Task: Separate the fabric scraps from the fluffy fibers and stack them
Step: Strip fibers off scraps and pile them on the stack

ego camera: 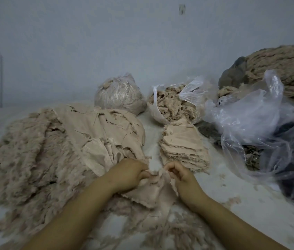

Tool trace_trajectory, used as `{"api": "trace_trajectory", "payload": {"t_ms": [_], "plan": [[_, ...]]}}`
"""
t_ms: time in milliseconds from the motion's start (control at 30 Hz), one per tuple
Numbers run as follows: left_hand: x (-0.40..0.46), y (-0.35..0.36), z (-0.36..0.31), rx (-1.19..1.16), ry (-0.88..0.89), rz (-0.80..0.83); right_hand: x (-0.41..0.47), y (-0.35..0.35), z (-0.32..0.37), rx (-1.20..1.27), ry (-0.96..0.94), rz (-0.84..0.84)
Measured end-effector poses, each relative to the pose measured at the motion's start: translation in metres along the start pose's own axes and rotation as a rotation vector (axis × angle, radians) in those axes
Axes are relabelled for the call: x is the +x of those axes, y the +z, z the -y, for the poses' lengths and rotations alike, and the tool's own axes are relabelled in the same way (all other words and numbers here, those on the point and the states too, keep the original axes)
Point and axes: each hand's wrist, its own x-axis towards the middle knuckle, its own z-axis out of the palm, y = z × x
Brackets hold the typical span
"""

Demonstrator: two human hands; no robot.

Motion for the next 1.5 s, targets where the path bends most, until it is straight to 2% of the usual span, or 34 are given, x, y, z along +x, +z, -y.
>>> {"api": "trace_trajectory", "payload": {"t_ms": [67, 133, 233, 300, 500, 667, 767, 900, 967, 1133, 1167, 1300, 1367, 1433, 1500], "plan": [[0.003, 0.002, -0.005, -0.15, 0.013, -0.075, 0.003, 0.001, 0.004, 0.32, 0.217, -0.018], [0.005, 0.006, -0.013, -0.333, 0.058, -0.119, 0.006, -0.001, 0.004, 0.515, 0.334, -0.028], [0.009, 0.011, -0.025, -0.445, 0.072, -0.183, 0.003, 0.001, 0.008, 0.31, 0.285, 0.077], [0.01, 0.011, -0.022, -0.513, 0.011, -0.203, 0.002, 0.003, 0.008, 0.201, 0.272, 0.072], [0.001, 0.0, 0.001, -0.553, -0.069, -0.128, 0.0, -0.005, 0.01, 0.256, 0.303, 0.101], [0.004, -0.006, 0.013, -0.582, -0.12, -0.251, 0.0, -0.011, 0.011, 0.298, 0.348, 0.099], [0.005, 0.002, 0.01, -0.608, -0.151, -0.303, 0.001, -0.013, 0.014, 0.287, 0.325, 0.178], [0.008, 0.007, -0.009, -0.671, -0.002, -0.2, 0.003, -0.01, 0.016, 0.181, 0.246, 0.22], [0.01, 0.008, -0.014, -0.721, -0.002, -0.22, 0.003, -0.006, 0.016, 0.163, 0.229, 0.209], [0.008, 0.002, 0.007, -0.935, -0.289, -0.467, 0.006, -0.015, 0.009, 0.304, 0.215, 0.032], [0.007, 0.001, 0.008, -0.89, -0.267, -0.422, 0.006, -0.015, 0.009, 0.317, 0.218, 0.017], [0.008, 0.007, -0.005, -0.69, -0.085, -0.024, 0.006, -0.007, 0.011, 0.359, 0.204, -0.048], [0.009, 0.01, -0.006, -0.731, -0.026, 0.021, 0.006, -0.009, 0.014, 0.405, 0.199, -0.017], [0.01, 0.011, -0.006, -0.824, -0.001, -0.002, 0.006, -0.008, 0.016, 0.295, 0.182, 0.041], [0.009, 0.01, -0.009, -0.842, 0.011, -0.008, 0.006, -0.005, 0.015, 0.226, 0.159, 0.003]]}}
